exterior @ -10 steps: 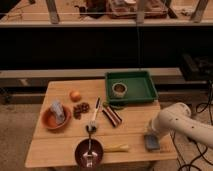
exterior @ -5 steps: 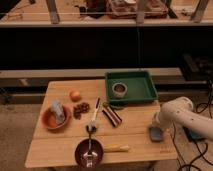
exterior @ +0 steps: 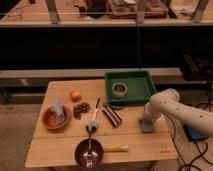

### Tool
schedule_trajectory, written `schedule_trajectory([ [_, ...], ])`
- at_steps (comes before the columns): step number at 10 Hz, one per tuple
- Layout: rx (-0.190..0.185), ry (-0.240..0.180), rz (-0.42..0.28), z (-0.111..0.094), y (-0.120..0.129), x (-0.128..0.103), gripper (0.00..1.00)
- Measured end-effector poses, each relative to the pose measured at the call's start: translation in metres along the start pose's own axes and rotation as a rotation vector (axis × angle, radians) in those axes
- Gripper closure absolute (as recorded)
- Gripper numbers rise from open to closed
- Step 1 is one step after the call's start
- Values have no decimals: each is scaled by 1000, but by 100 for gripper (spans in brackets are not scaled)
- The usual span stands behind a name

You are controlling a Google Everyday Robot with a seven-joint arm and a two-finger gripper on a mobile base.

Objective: Wipe table surface with sponge

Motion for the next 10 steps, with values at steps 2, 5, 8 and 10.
schedule_trajectory([
  [2,31,-56,-94,10,-39,-19,100],
  [5,44,-115,-176,9,-60,-57,100],
  [8,36,-145,-169,6,-52,-75,100],
  [10,36,-141,-167,6,-50,-75,100],
])
